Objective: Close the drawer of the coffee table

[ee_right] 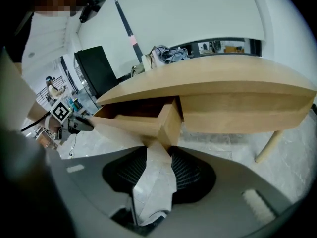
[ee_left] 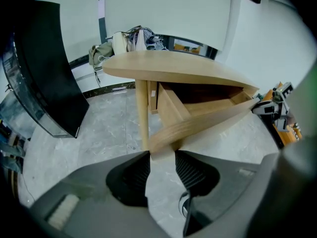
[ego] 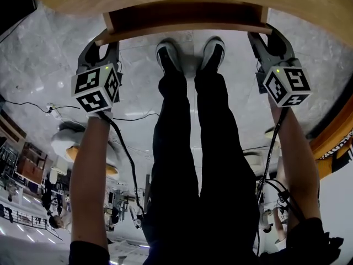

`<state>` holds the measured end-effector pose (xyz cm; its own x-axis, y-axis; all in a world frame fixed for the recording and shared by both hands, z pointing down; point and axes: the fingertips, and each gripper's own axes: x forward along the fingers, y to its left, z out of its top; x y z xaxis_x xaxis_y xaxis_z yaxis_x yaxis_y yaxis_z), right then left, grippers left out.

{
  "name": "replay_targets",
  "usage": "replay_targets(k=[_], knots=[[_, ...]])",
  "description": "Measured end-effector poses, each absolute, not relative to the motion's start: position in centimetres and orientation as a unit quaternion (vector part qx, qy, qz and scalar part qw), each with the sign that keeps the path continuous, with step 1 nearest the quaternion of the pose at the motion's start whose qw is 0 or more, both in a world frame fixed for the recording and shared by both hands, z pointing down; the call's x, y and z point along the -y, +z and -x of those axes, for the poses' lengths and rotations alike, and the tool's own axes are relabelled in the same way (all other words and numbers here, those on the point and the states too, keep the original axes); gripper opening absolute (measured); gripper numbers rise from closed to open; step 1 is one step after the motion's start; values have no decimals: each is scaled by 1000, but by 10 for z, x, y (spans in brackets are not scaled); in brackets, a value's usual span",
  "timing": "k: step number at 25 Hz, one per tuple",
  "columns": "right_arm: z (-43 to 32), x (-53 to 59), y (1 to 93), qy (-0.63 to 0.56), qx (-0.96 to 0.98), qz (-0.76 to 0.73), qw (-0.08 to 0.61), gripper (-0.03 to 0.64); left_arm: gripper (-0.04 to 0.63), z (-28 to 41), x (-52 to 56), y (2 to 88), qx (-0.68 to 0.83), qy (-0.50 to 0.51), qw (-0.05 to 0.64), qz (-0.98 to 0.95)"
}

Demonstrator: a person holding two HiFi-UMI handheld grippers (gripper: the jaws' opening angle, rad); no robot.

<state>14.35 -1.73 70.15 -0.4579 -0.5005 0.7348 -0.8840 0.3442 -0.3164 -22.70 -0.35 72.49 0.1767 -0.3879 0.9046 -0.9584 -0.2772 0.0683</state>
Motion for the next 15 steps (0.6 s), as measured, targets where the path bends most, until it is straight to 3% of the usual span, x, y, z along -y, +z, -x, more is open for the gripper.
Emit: replay_targets(k=[15], knots=[[-143,46,702,377,758,-484,220,161,167,229,38,725,502,403,332,-690]])
